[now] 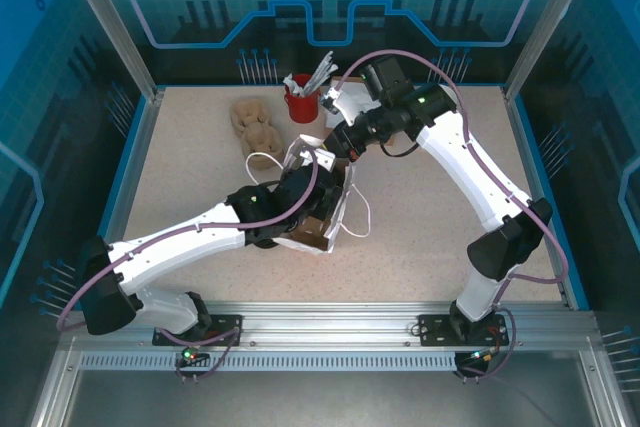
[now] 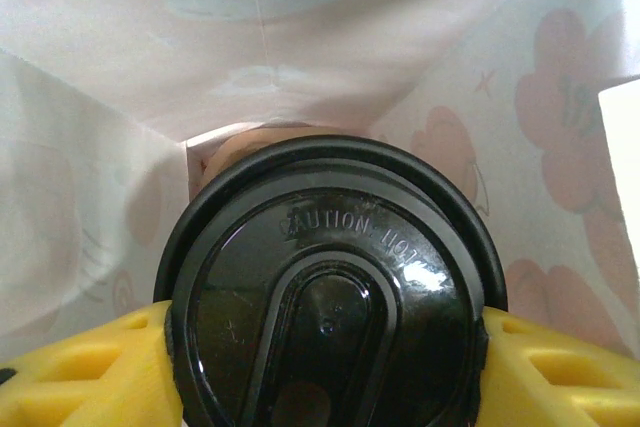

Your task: Pack the takeout coffee

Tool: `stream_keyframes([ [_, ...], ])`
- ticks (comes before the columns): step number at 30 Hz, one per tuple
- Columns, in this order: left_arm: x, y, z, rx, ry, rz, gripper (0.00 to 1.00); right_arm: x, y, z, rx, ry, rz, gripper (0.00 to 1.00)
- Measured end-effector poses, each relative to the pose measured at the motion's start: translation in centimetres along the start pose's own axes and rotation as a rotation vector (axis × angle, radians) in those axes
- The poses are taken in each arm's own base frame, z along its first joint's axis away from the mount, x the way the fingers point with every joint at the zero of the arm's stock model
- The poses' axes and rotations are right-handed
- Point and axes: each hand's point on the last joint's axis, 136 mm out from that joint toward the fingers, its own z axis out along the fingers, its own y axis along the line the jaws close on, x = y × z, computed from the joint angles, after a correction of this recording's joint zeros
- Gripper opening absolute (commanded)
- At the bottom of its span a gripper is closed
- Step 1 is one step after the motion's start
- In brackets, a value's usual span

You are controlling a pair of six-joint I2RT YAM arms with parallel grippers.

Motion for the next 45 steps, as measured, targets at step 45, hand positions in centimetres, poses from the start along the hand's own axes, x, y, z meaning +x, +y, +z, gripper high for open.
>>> stream_keyframes([
  [45, 1.6, 1.3, 1.2, -0.048, -0.061, 0.017, 0.61, 0.5, 0.7, -0.4, -0.024, -0.006, 0.007, 0.0],
])
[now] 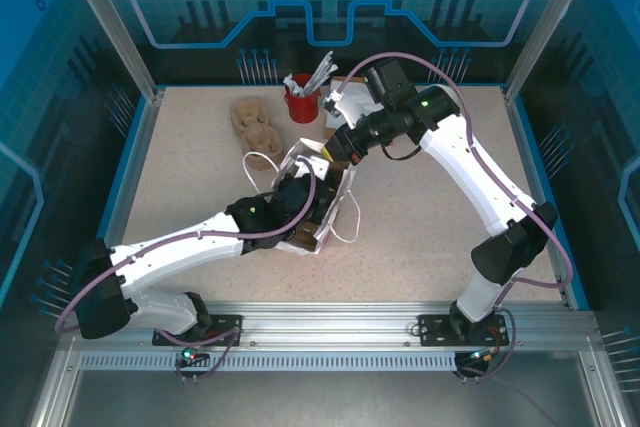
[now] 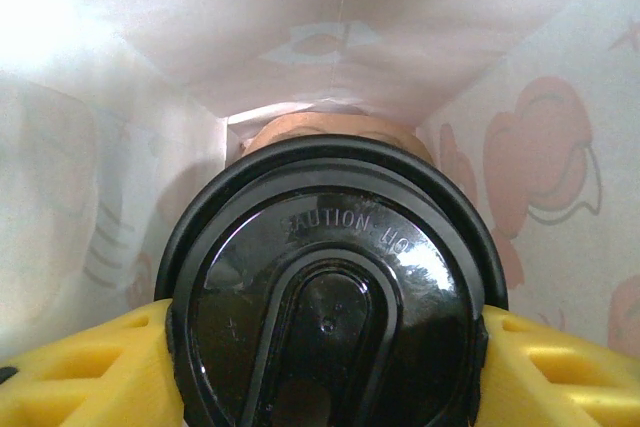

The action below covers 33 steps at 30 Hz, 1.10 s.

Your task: Pack the takeout coffee

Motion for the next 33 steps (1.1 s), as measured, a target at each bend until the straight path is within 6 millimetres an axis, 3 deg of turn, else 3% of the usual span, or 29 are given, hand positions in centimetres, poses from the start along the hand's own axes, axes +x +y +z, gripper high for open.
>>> stream_keyframes([
  [19, -0.94, 0.1, -0.64, 0.027, -0.077, -0.014, 0.6, 0.06, -0.1, -0.02, -0.003, 0.0, 0.026, 0.0],
  [33, -0.14, 0.2, 0.1, 0.012, -0.066, -0.004, 0.61, -0.17, -0.23, 0.7, -0.041, 0.005, 0.045, 0.0],
])
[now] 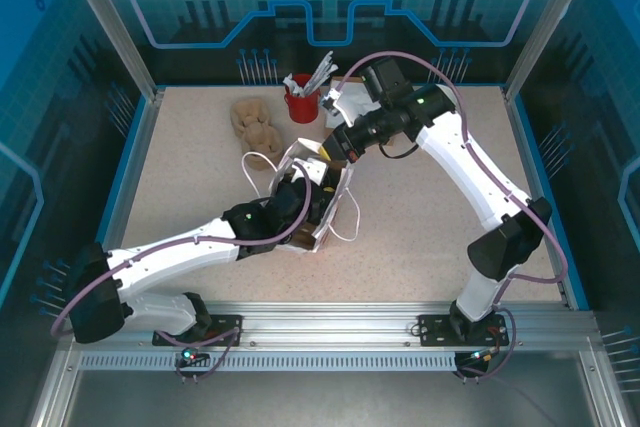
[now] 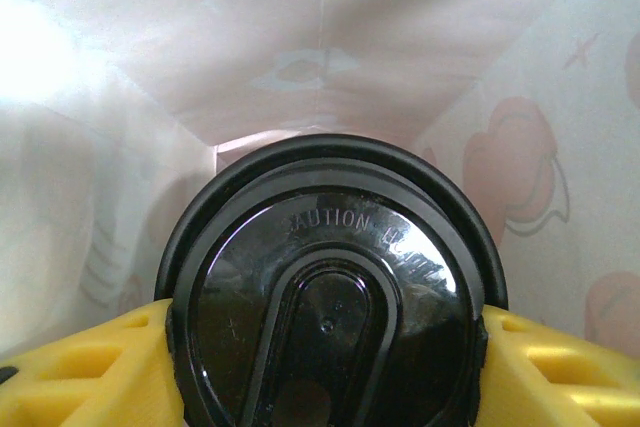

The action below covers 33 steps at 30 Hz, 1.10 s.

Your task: Pack the takeout coffee

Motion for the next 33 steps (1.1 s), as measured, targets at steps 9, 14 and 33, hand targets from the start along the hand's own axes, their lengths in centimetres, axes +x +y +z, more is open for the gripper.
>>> stream_keyframes([
  [9, -0.1, 0.2, 0.8, -0.012, -0.003, -0.005, 0.61, 0.0, 0.1, 0.2, -0.02, 0.004, 0.008, 0.0],
  [14, 0.8, 0.1, 1.5, -0.023, 0.022, 0.01, 0.61, 0.1, 0.2, 0.3, -0.032, 0.005, 0.012, 0.0],
  [33, 1.7, -0.3, 3.3, -0.054, 0.146, 0.009, 0.61, 0.0, -1.2, 0.2, -0.012, -0.012, 0.023, 0.0],
])
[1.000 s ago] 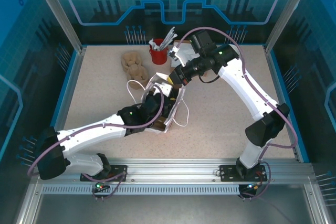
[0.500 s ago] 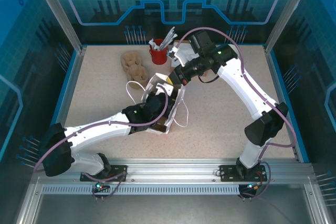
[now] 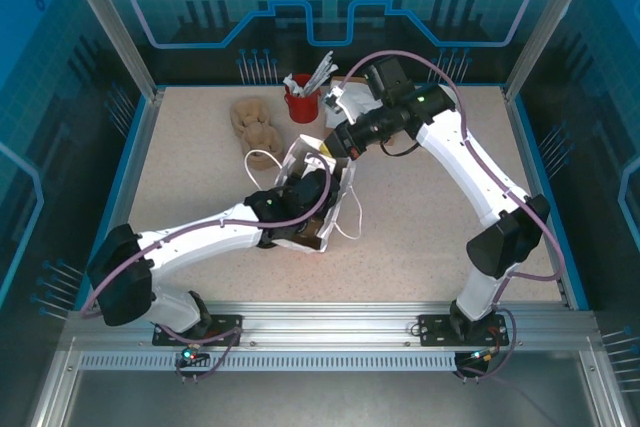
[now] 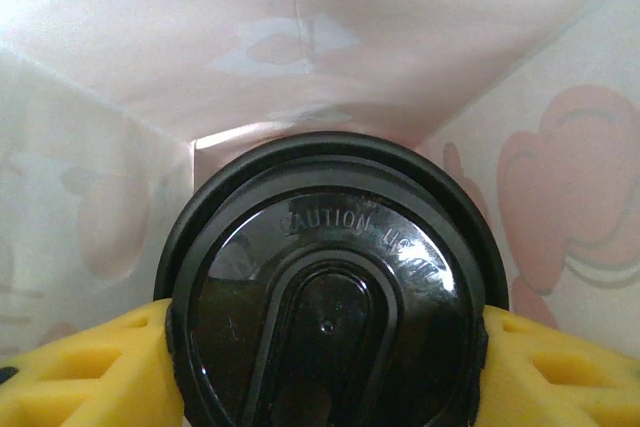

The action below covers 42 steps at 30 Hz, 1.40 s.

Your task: Pack the takeout coffee

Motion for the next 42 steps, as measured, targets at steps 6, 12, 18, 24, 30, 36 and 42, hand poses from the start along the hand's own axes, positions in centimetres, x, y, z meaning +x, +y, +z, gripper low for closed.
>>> stream_keyframes([
  [6, 1.2, -0.6, 1.0, 0.003, 0.086, -0.006, 0.6, 1.0, -1.6, 0.5, 0.011, 0.002, 0.03, 0.0],
  [12, 1.6, -1.3, 1.2, 0.016, 0.137, -0.01, 0.61, 1.5, -2.4, 0.3, 0.022, -0.013, 0.04, 0.0],
  [18, 1.8, -1.9, 2.2, 0.023, 0.194, -0.013, 0.6, 2.1, -3.0, 0.0, 0.019, -0.031, 0.069, 0.0],
  [24, 1.7, -2.0, 3.1, 0.033, 0.244, -0.032, 0.6, 2.2, -3.7, -0.1, 0.017, -0.04, 0.093, 0.0],
  [30, 1.9, -2.2, 3.6, 0.049, 0.28, -0.043, 0.59, 2.4, -4.3, -0.3, 0.022, -0.044, 0.118, 0.12],
  [36, 2.1, -1.9, 4.5, 0.059, 0.311, -0.064, 0.59, 2.4, -4.3, -0.5, 0.014, -0.049, 0.153, 0.34],
  [42, 1.4, -2.0, 5.0, 0.084, 0.318, -0.09, 0.59, 1.6, -5.6, -1.7, 0.084, -0.071, 0.179, 0.41],
])
